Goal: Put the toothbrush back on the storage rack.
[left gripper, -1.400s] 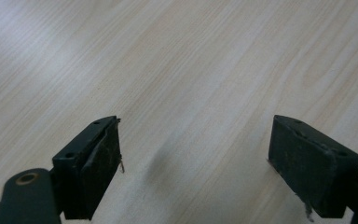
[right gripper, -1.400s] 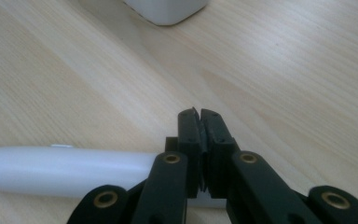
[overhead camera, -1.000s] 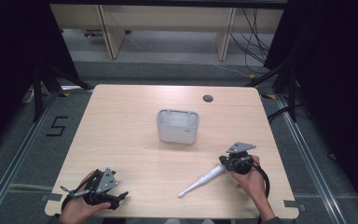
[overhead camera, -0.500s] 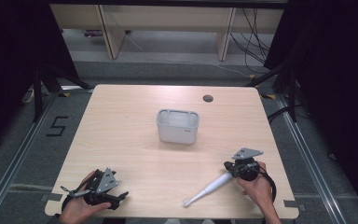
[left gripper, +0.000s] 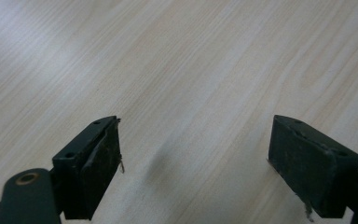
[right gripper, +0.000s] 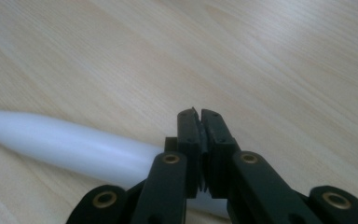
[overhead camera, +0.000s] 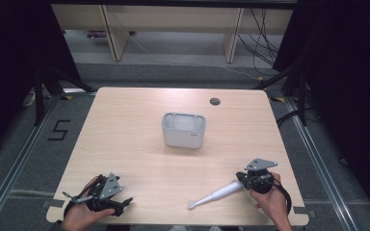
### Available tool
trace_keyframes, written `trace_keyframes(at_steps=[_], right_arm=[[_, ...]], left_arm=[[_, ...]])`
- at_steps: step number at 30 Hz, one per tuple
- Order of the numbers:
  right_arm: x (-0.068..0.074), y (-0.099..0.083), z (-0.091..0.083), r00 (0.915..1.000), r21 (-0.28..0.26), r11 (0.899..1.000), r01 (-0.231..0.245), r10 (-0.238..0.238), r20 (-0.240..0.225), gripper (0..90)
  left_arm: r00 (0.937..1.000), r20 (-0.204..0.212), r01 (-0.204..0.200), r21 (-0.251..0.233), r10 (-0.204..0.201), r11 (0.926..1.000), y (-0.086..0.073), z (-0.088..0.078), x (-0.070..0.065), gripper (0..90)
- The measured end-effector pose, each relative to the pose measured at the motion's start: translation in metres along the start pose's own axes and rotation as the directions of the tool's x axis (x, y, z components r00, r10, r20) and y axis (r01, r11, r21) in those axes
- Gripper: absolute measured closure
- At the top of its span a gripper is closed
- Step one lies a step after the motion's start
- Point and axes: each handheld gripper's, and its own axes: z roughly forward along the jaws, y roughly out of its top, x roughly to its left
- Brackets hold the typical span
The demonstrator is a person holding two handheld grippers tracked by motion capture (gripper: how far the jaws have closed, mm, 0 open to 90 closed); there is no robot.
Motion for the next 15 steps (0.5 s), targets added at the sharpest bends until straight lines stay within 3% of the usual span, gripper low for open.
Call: trace_keyframes(at_steps=[1, 6, 7, 8, 9, 11, 12, 15], right_arm=[[0.002, -0.001, -0.002, 0.9999, 0.005, 1.0, -0.015, 0.015, 0.001, 87.0], [0.004, -0.006, -0.007, 1.0, -0.002, 1.0, 0.002, -0.002, 0.001, 87.0], [0.009, -0.007, -0.01, 0.9995, 0.008, 1.0, -0.03, 0.03, 0.005, 87.0], [0.009, -0.007, -0.01, 0.9995, 0.008, 1.0, -0.03, 0.03, 0.005, 87.0], [0.008, -0.009, -0.01, 0.9999, -0.005, 1.0, 0.002, -0.002, 0.014, 87.0], [0.01, -0.011, -0.012, 0.9999, 0.001, 1.0, -0.006, 0.006, 0.011, 87.0], [0.009, -0.012, -0.013, 0.9994, -0.003, 1.0, 0.031, -0.031, 0.012, 87.0], [0.013, -0.015, -0.017, 0.9999, 0.008, 1.0, 0.013, -0.013, 0.01, 87.0]], left_arm=[[1.0, 0.0, 0.0, 0.0, 0.0, 1.0, 0.0, 0.0, 0.0, 16.4], [1.0, 0.0, 0.0, 0.001, 0.0, 1.0, 0.0, 0.0, 0.0, 16.4], [1.0, 0.0, 0.0, 0.0, 0.0, 1.0, 0.0, 0.0, 0.0, 16.4], [1.0, 0.0, 0.0, 0.0, 0.0, 1.0, 0.0, 0.0, 0.0, 16.4], [1.0, 0.0, 0.0, 0.0, 0.0, 1.0, 0.0, 0.0, 0.0, 16.4], [1.0, -0.001, 0.0, 0.001, 0.0, 1.0, 0.0, 0.0, 0.0, 16.4], [1.0, 0.0, 0.0, 0.001, 0.0, 1.0, 0.0, 0.0, 0.0, 16.4], [1.0, -0.001, 0.0, 0.001, 0.0, 1.0, 0.0, 0.0, 0.0, 16.4]])
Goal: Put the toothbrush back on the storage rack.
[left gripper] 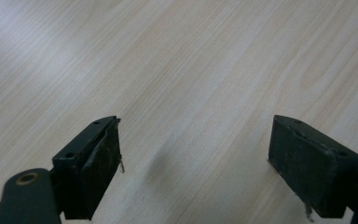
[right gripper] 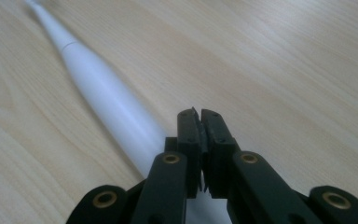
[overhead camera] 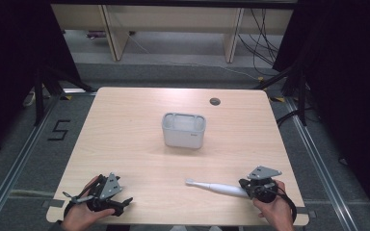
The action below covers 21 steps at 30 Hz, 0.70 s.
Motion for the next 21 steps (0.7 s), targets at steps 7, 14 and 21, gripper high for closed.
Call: trace_keyframes(at_steps=[7, 14, 21], right_arm=[[0.008, -0.004, -0.005, 0.9999, 0.007, 1.0, -0.006, 0.006, -0.008, 86.7], [0.012, -0.007, -0.008, 0.9999, 0.0, 1.0, 0.013, -0.013, -0.011, 86.3], [0.018, -0.01, -0.012, 0.9995, 0.009, 0.999, 0.031, -0.031, -0.006, 86.3]], left_arm=[[1.0, 0.0, -0.002, 0.0, 0.002, 1.0, 0.0, 0.0, 0.0, 16.4], [1.0, -0.001, -0.002, 0.0, 0.002, 1.0, 0.0, 0.0, 0.0, 16.4], [1.0, 0.0, -0.001, 0.0, 0.001, 1.0, 0.0, 0.0, 0.0, 16.4]])
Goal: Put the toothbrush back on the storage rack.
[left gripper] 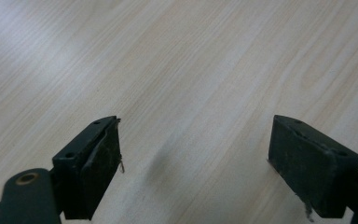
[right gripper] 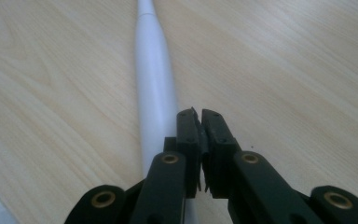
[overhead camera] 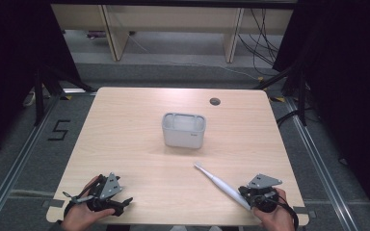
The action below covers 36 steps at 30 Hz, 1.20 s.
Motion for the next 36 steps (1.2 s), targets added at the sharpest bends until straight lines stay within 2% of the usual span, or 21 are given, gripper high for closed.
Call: trace_keyframes(at_steps=[4, 5, 9, 10, 12, 13, 14, 15, 16, 17, 18, 19, 21, 22, 23, 24, 26, 29, 32, 36], right_arm=[[0.004, -0.001, -0.001, 1.0, 0.0, 1.0, 0.004, -0.004, -0.005, 85.9], [0.005, -0.002, -0.001, 0.9997, 0.001, 1.0, 0.021, -0.021, -0.015, 85.3], [0.005, -0.002, -0.002, 0.9999, 0.011, 1.0, 0.006, -0.006, -0.009, 82.8], [0.003, -0.002, -0.005, 0.9997, 0.008, 1.0, -0.021, 0.021, 0.01, 78.6], [0.002, -0.001, -0.007, 0.9992, 0.002, 0.999, -0.038, 0.038, 0.012, 76.8], [0.002, 0.001, -0.01, 0.9964, 0.009, 0.996, -0.084, 0.084, -0.002, 69.7], [0.002, 0.001, -0.01, 0.9964, 0.009, 0.996, -0.084, 0.084, -0.002, 69.7], [0.001, 0.007, -0.012, 0.9971, 0.009, 0.997, -0.076, 0.076, -0.009, 62.4], [0.001, 0.007, -0.012, 0.9971, 0.009, 0.997, -0.076, 0.076, -0.009, 62.4], [0.003, 0.012, -0.011, 0.9974, 0.021, 0.998, -0.066, 0.067, -0.028, 57.3], [0.005, 0.016, -0.012, 0.9964, 0.033, 0.997, -0.077, 0.078, -0.034, 54.7], [0.005, 0.019, -0.01, 0.9978, 0.04, 0.998, -0.051, 0.052, -0.041, 52.4], [0.008, 0.022, -0.008, 0.9968, 0.038, 0.998, -0.059, 0.061, -0.051, 52.2], [0.011, 0.026, -0.008, 0.9955, 0.059, 0.996, -0.067, 0.071, -0.063, 50.2], [0.012, 0.033, -0.004, 0.9952, 0.091, 0.995, -0.038, 0.046, -0.086, 47.2], [0.012, 0.033, -0.004, 0.9952, 0.091, 0.995, -0.038, 0.046, -0.086, 47.2], [0.011, 0.038, 0.0, 0.9958, 0.105, 0.994, 0.0, 0.01, -0.091, 45.2], [0.011, 0.048, 0.008, 0.9941, 0.131, 0.991, 0.027, -0.013, -0.107, 42.9], [0.012, 0.051, 0.011, 0.9948, 0.144, 0.989, 0.021, -0.007, -0.101, 42.1], [0.014, 0.058, 0.017, 0.993, 0.181, 0.983, 0.039, -0.018, -0.116, 43.2]], left_arm=[[1.0, 0.0, 0.001, -0.001, -0.001, 1.0, 0.0, 0.0, 0.0, 16.4], [1.0, 0.0, 0.001, 0.0, -0.001, 1.0, 0.0, 0.0, 0.0, 16.4], [1.0, 0.0, 0.002, 0.001, -0.002, 1.0, 0.0, 0.001, 0.0, 16.4], [1.0, -0.001, 0.003, 0.003, -0.003, 1.0, 0.0, 0.001, 0.0, 16.4], [1.0, -0.002, 0.003, 0.003, -0.003, 1.0, 0.0, 0.002, 0.0, 16.4], [1.0, 0.0, 0.004, 0.004, -0.004, 1.0, 0.0, 0.002, 0.0, 16.4], [1.0, 0.0, 0.004, 0.004, -0.004, 1.0, 0.0, 0.002, 0.0, 16.4], [1.0, -0.001, 0.003, 0.003, -0.003, 1.0, 0.0, 0.001, 0.0, 16.4], [1.0, -0.001, 0.002, 0.002, -0.002, 1.0, 0.0, 0.001, 0.0, 16.4], [1.0, -0.002, 0.002, 0.002, -0.002, 1.0, 0.0, 0.001, 0.0, 16.4], [1.0, -0.002, 0.0, 0.002, 0.0, 1.0, 0.0, 0.001, 0.0, 16.4], [1.0, -0.004, 0.006, -0.001, -0.006, 1.0, 0.0, 0.001, 0.0, 16.4], [1.0, -0.004, 0.003, -0.001, -0.003, 1.0, 0.0, 0.001, 0.0, 16.4], [1.0, -0.003, 0.005, -0.001, -0.005, 1.0, 0.0, 0.001, 0.0, 16.4], [1.0, -0.003, 0.007, -0.002, -0.007, 1.0, 0.0, 0.001, 0.0, 16.4], [1.0, -0.004, 0.006, -0.001, -0.006, 1.0, 0.0, 0.001, 0.0, 16.4], [1.0, -0.004, 0.006, -0.001, -0.006, 1.0, 0.0, 0.001, 0.0, 16.4], [1.0, -0.006, 0.005, 0.0, -0.005, 1.0, -0.001, 0.001, 0.001, 16.4], [1.0, -0.004, 0.005, -0.001, -0.005, 1.0, 0.0, 0.001, 0.0, 16.4], [1.0, -0.004, 0.005, -0.001, -0.005, 1.0, 0.0, 0.001, 0.0, 16.4]])
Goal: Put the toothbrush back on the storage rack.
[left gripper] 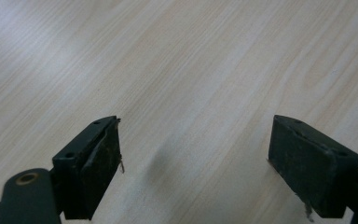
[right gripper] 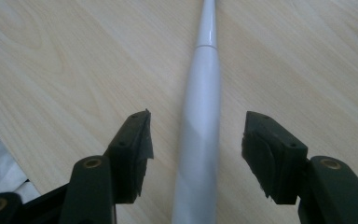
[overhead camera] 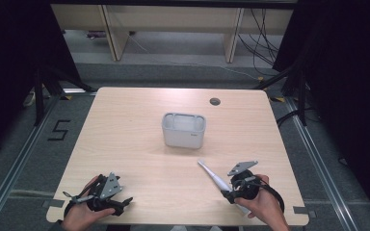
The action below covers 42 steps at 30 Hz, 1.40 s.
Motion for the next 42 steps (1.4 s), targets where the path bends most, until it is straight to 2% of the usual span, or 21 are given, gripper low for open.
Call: trace_keyframes(at_steps=[3, 4, 5, 8, 9, 10, 11, 13, 14, 15, 16, 17, 19, 23, 24, 25, 26, 28, 29, 42], right_arm=[[0.0, 0.002, 0.003, 0.9999, 0.004, 1.0, 0.014, -0.014, 0.002, 43.8], [0.002, 0.003, 0.003, 0.9996, 0.027, 0.999, -0.025, 0.025, -0.01, 44.9], [0.001, 0.005, 0.006, 1.0, 0.031, 1.0, -0.006, 0.006, -0.003, 45.6], [0.001, 0.006, 0.007, 0.9999, 0.048, 0.999, -0.001, 0.002, -0.01, 46.5], [-0.002, 0.007, 0.009, 0.9998, 0.044, 0.999, 0.019, -0.019, -0.004, 47.1], [-0.002, 0.008, 0.01, 0.9999, 0.063, 0.998, 0.005, -0.004, -0.011, 47.3], [-0.003, 0.01, 0.014, 1.0, 0.085, 0.996, 0.004, -0.004, 0.003, 48.8], [-0.002, 0.01, 0.016, 1.0, 0.081, 0.997, 0.004, -0.004, -0.003, 49.0], [-0.003, 0.011, 0.016, 0.9996, 0.082, 0.996, 0.022, -0.02, -0.019, 49.7], [-0.003, 0.012, 0.017, 0.9999, 0.101, 0.995, -0.003, 0.004, -0.013, 50.0], [-0.003, 0.013, 0.019, 0.9999, 0.102, 0.995, -0.003, 0.005, -0.015, 50.3], [-0.003, 0.015, 0.021, 1.0, 0.114, 0.994, 0.003, -0.004, 0.005, 50.6], [-0.002, 0.015, 0.022, 0.9999, 0.118, 0.993, 0.0, 0.002, -0.01, 51.0], [-0.004, 0.018, 0.023, 0.9996, 0.14, 0.99, 0.027, -0.026, -0.008, 53.6], [-0.005, 0.019, 0.025, 0.9987, 0.137, 0.989, 0.05, -0.047, -0.02, 54.2], [-0.005, 0.02, 0.025, 0.9993, 0.14, 0.989, 0.037, -0.034, -0.017, 54.7], [-0.006, 0.02, 0.026, 0.9983, 0.14, 0.988, 0.058, -0.057, -0.014, 56.1], [-0.007, 0.021, 0.027, 0.9982, 0.155, 0.986, 0.057, -0.054, -0.023, 57.3], [-0.007, 0.022, 0.027, 0.9978, 0.16, 0.985, 0.066, -0.065, -0.013, 58.2], [-0.009, 0.03, 0.035, 0.9965, 0.229, 0.97, 0.083, -0.078, -0.031, 64.8]], left_arm=[[1.0, 0.002, 0.002, 0.001, -0.002, 1.0, 0.0, 0.0, 0.0, 16.4], [1.0, -0.001, 0.001, 0.002, -0.001, 1.0, 0.0, 0.001, 0.0, 16.4], [1.0, 0.001, 0.0, 0.001, 0.0, 1.0, 0.0, 0.0, 0.0, 16.4], [1.0, 0.003, 0.002, 0.001, -0.002, 1.0, 0.0, 0.001, 0.0, 16.4], [1.0, 0.0, 0.0, 0.003, 0.0, 1.0, 0.0, 0.0, 0.0, 16.4], [1.0, 0.001, 0.0, 0.001, 0.0, 1.0, 0.0, 0.0, 0.0, 16.4], [1.0, 0.002, 0.001, 0.0, -0.001, 1.0, 0.0, 0.0, 0.0, 16.4], [1.0, 0.002, 0.0, 0.003, 0.0, 1.0, 0.0, 0.001, 0.0, 16.4], [1.0, 0.0, 0.001, 0.003, -0.001, 1.0, 0.0, 0.001, 0.0, 16.4], [1.0, 0.001, 0.0, 0.002, 0.0, 1.0, 0.0, 0.0, 0.0, 16.4], [1.0, 0.004, 0.005, -0.003, -0.005, 1.0, 0.0, 0.001, 0.0, 16.4], [1.0, 0.006, 0.006, -0.003, -0.006, 1.0, 0.0, 0.001, -0.001, 16.4], [1.0, 0.001, -0.001, 0.003, 0.001, 1.0, 0.0, 0.001, 0.0, 16.4], [1.0, 0.002, 0.002, 0.002, -0.002, 1.0, 0.0, 0.001, 0.0, 16.4], [1.0, 0.003, 0.0, 0.002, 0.0, 1.0, 0.0, 0.001, 0.0, 16.4], [1.0, 0.002, 0.004, 0.0, -0.004, 1.0, 0.0, 0.001, 0.0, 16.4], [0.9999, 0.004, 0.016, -0.003, -0.016, 0.9999, -0.001, 0.001, -0.001, 16.4], [1.0, 0.004, -0.001, 0.002, 0.001, 1.0, 0.0, 0.001, 0.0, 16.4], [1.0, 0.002, 0.001, 0.002, -0.001, 1.0, 0.0, 0.001, 0.0, 16.4], [1.0, 0.004, 0.001, 0.0, -0.001, 1.0, 0.0, 0.0, 0.0, 16.4]])
